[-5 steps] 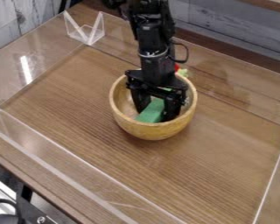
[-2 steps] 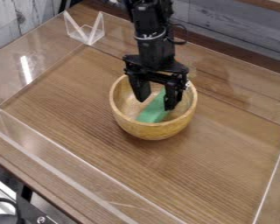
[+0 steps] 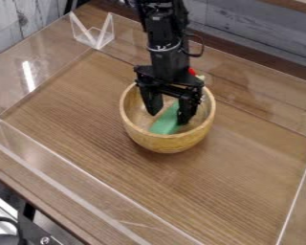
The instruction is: Remove the green block from the brown bowl and put it on the table
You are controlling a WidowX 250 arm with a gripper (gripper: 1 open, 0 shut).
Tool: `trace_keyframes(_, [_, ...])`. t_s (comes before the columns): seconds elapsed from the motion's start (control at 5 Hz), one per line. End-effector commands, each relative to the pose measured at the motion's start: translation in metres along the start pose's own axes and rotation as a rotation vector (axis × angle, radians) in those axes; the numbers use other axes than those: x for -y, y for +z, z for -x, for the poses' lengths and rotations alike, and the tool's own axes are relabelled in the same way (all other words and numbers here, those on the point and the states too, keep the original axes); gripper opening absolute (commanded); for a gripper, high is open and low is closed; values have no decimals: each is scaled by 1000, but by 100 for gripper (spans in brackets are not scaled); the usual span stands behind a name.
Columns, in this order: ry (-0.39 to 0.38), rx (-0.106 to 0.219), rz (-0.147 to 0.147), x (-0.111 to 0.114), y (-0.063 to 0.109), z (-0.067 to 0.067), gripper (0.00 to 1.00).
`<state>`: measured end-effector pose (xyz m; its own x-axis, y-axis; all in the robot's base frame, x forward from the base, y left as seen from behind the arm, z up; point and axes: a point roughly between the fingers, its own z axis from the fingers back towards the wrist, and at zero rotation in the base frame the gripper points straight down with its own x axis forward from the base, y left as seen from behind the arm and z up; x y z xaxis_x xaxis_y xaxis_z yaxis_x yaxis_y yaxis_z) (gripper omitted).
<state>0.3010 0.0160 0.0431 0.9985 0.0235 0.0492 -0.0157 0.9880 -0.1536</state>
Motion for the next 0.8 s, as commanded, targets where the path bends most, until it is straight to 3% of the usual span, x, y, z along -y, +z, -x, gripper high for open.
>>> trace_keyframes(0.0, [3, 27, -12, -1, 3, -5, 100])
trace_keyframes(0.2, [8, 21, -16, -2, -3, -5, 0])
trace_keyframes(0.6, [-6, 33, 6, 7, 8, -3, 0])
